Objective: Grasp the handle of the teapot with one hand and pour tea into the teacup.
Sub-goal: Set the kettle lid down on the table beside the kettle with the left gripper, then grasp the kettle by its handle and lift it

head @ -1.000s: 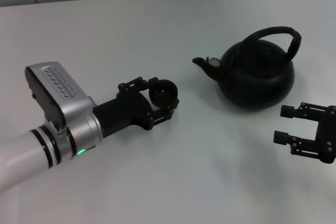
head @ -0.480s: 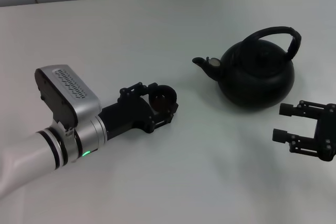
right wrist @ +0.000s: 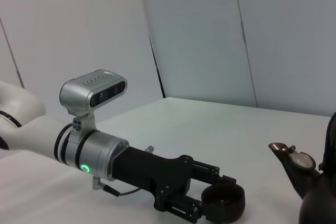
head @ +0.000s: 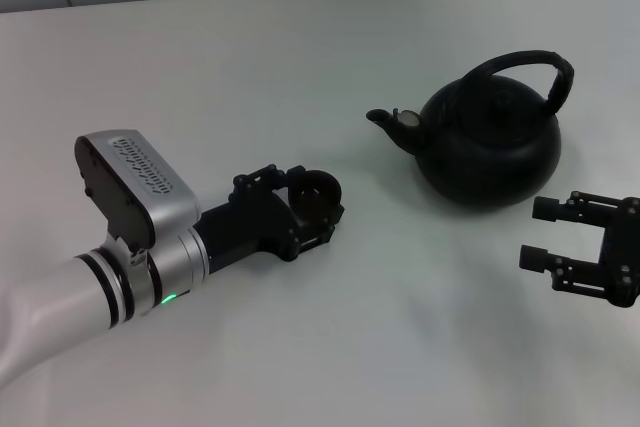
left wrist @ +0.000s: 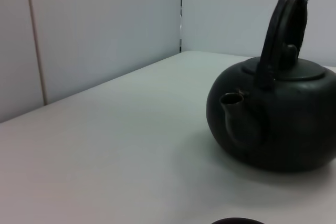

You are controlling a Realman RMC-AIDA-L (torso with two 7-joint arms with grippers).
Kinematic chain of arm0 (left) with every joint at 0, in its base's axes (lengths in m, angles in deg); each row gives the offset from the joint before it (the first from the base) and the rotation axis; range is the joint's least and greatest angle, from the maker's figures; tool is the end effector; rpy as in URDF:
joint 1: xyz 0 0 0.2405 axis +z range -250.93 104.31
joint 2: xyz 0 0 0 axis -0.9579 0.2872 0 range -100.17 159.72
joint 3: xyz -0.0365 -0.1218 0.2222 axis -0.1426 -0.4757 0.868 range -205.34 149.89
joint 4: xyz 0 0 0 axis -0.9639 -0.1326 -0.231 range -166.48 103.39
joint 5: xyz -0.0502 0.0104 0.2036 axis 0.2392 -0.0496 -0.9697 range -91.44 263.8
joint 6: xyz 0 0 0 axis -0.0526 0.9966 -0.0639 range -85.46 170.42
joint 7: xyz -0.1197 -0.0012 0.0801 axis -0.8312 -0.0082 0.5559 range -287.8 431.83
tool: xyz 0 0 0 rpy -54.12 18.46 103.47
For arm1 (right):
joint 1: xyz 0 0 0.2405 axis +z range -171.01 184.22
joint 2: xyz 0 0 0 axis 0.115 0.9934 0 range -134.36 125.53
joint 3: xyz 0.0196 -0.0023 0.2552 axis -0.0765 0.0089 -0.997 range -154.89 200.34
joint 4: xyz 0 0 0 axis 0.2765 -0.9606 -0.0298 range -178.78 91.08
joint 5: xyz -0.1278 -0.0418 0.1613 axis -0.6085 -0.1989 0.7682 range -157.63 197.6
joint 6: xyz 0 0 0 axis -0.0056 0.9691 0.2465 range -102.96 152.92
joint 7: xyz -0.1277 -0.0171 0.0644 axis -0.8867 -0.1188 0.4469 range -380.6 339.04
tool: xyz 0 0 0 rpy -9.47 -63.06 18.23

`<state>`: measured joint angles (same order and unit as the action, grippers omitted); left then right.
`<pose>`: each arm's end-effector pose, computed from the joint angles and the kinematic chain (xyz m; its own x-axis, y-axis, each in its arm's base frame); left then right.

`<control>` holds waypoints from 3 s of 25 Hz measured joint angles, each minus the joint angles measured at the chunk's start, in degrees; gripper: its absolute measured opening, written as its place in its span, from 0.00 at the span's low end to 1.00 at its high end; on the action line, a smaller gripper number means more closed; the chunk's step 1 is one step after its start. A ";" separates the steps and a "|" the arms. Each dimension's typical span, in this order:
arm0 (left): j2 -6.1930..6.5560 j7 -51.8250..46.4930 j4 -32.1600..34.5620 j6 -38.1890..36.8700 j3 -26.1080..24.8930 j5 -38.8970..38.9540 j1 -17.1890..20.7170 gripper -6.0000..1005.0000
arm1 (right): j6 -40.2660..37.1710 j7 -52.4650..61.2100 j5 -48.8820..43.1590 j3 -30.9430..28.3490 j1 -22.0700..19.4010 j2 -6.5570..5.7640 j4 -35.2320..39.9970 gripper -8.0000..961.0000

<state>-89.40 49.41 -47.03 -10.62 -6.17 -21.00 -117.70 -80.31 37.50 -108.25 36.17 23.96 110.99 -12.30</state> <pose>-0.2392 0.3197 -0.1454 0.8844 0.1735 0.4333 0.3584 -0.8472 -0.3922 0.3493 0.2244 0.0403 0.7497 -0.2830 -0.5983 -0.5038 -0.8302 -0.2387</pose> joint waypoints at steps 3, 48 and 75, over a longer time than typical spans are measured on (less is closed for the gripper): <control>0.00 0.01 0.00 0.12 -0.18 -0.19 0.00 0.81 | 0.00 0.00 0.00 0.00 -0.06 0.00 0.02 0.70; 2.12 -19.38 35.94 -38.27 9.03 -7.69 25.64 0.86 | 0.53 0.00 0.00 -0.09 -0.33 0.32 -0.14 0.70; 2.74 -20.23 35.56 -40.47 9.35 -7.61 26.65 0.86 | 8.95 -41.63 13.36 -27.59 -8.79 4.11 -32.42 0.70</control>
<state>-86.66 29.18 -11.46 -51.09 3.17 -28.61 -91.06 -71.35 -4.13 -94.89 8.58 15.17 115.10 -44.72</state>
